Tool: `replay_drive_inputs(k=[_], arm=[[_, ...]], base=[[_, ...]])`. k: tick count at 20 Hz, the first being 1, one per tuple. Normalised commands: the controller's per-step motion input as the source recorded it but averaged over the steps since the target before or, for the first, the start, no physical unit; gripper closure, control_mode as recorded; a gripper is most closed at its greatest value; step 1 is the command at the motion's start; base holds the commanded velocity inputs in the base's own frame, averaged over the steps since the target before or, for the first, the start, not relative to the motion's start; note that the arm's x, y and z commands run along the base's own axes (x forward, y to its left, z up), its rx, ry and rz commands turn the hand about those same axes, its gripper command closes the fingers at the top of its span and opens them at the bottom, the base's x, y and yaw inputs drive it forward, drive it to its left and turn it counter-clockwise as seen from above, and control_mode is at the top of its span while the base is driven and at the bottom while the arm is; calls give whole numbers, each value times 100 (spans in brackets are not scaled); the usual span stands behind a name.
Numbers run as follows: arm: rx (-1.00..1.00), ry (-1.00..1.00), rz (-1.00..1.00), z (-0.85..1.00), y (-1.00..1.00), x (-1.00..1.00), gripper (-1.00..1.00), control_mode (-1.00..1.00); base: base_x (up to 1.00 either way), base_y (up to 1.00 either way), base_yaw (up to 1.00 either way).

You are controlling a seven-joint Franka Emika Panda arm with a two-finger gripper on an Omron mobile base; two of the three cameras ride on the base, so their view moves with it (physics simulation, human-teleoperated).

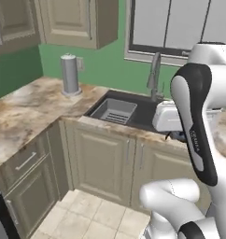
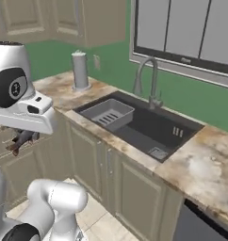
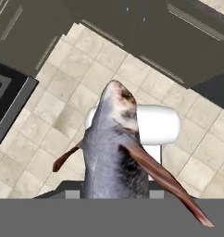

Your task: Take the fish from the fridge and place it on the digital scale on the counter by the fridge. Wait a few seconds for a reading, then move it to the plate on the dining counter.

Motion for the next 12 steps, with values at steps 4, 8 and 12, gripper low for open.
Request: replay_drive_inputs(k=[4,8,12], arm=[[0,0,0,0,0,0,100,100],[0,0,0,0,0,0,100,100],[0,0,0,0,0,0,100,100]], base=[[33,26,86],[16,4,87],[0,-21,61]])
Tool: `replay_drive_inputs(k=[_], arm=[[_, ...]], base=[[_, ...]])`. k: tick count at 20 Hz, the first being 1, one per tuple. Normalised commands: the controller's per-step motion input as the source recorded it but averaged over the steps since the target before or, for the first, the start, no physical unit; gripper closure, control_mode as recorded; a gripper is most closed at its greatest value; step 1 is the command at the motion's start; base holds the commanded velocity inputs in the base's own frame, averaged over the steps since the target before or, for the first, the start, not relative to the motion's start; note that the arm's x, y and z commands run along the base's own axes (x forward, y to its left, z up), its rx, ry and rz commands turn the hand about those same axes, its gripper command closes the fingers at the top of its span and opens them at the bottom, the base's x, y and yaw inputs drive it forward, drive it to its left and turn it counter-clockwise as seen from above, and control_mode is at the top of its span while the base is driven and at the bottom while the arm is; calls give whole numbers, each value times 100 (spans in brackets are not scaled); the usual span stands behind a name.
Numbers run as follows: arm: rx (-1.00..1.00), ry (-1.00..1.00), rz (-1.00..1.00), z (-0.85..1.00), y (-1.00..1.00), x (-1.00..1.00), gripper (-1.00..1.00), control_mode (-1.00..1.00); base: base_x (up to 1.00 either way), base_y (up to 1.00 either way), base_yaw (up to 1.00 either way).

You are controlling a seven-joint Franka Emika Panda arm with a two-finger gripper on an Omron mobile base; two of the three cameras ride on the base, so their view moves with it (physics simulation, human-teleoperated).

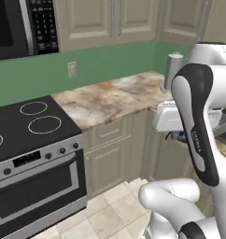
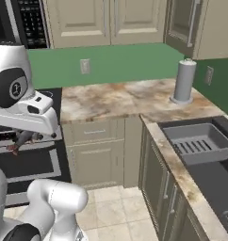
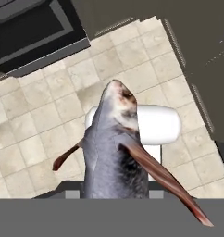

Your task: Take the fish from the fridge and place it on the digital scale on the counter by the fridge. Wait a few seconds for a reading, then move it to the plate on the dining counter.

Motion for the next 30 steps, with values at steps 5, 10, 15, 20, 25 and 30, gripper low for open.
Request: replay_drive_inputs(k=[5,10,15,20,25,30], arm=[[0,0,0,0,0,0,100,100],[0,0,0,0,0,0,100,100],[0,0,0,0,0,0,100,100],[0,0,0,0,0,0,100,100],[0,0,0,0,0,0,100,100],[0,0,0,0,0,0,100,100]], base=[[0,-14,58],[3,-1,59],[5,3,69],[3,17,89],[20,13,93],[33,6,94]])
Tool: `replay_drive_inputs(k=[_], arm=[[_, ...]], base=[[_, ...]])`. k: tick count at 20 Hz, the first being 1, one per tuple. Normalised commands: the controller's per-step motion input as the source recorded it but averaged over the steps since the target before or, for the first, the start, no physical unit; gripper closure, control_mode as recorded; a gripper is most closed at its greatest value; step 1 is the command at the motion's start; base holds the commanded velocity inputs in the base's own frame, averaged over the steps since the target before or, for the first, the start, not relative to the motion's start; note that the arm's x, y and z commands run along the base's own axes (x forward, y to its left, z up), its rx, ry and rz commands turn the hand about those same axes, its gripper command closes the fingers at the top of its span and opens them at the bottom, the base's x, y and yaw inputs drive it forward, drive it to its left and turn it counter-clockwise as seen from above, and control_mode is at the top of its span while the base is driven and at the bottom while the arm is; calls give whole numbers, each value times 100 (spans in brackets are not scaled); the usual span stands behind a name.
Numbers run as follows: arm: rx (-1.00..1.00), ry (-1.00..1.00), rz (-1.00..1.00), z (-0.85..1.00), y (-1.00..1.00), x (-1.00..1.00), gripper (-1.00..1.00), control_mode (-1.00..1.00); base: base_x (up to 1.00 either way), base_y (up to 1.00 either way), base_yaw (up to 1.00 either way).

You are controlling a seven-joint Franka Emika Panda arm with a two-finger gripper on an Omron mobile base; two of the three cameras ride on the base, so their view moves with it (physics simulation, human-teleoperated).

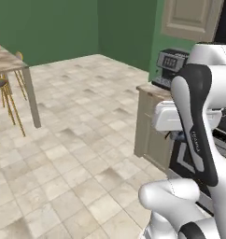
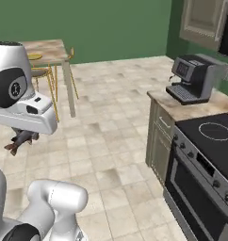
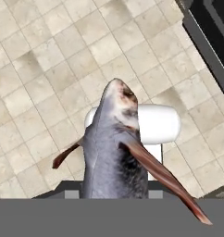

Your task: Take the fish from the fridge and place it on the digital scale on the counter by the fridge. Wait a few seconds for a reading, then move it to the plate on the dining counter.

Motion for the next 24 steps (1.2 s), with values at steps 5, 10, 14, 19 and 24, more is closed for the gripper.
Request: replay_drive_inputs(k=[5,10,14,19,24], arm=[[0,0,0,0,0,0,100,100],[0,0,0,0,0,0,100,100],[0,0,0,0,0,0,100,100],[0,0,0,0,0,0,100,100],[0,0,0,0,0,0,100,100]], base=[[63,1,85],[100,0,21],[100,0,8],[100,0,8],[100,0,17]])
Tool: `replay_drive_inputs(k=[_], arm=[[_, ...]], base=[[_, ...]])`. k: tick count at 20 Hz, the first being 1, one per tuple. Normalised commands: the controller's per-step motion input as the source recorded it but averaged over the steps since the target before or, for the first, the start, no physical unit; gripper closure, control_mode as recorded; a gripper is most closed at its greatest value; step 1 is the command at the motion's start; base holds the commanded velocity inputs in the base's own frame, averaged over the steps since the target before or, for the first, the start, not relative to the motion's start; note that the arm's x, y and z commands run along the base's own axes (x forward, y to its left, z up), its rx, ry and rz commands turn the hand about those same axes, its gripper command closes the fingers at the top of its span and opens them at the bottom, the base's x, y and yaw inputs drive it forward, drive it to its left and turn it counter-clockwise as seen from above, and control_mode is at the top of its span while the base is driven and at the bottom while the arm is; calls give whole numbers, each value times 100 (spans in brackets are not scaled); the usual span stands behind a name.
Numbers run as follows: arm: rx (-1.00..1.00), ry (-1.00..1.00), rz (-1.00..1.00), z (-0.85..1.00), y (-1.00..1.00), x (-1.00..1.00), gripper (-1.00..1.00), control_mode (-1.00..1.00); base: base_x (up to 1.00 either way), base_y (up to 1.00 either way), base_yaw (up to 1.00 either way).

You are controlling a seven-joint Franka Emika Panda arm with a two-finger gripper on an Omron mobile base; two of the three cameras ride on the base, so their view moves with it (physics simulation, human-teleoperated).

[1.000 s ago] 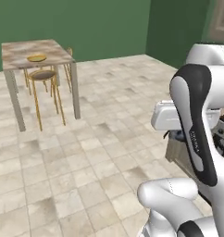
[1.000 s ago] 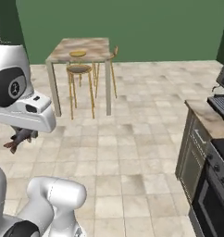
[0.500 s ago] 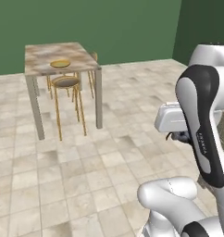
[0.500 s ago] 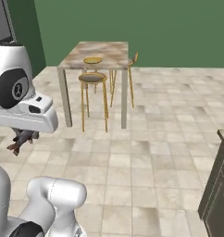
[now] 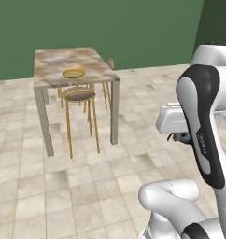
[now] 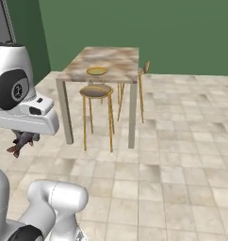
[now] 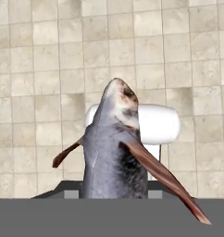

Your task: Take the fish from the fridge and place it on the digital scale on the counter by the fridge. Wait a few seconds for a reading, then move it to the plate on the dining counter.

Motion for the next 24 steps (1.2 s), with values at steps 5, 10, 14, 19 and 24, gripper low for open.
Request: replay_drive_inputs(k=[5,10,14,19,24], arm=[[0,0,0,0,0,0,100,100],[0,0,0,0,0,0,100,100],[0,0,0,0,0,0,100,100],[0,0,0,0,0,0,100,100],[0,0,0,0,0,0,100,100]], base=[[100,0,19],[100,0,17],[100,0,14],[100,0,3],[97,2,0]])
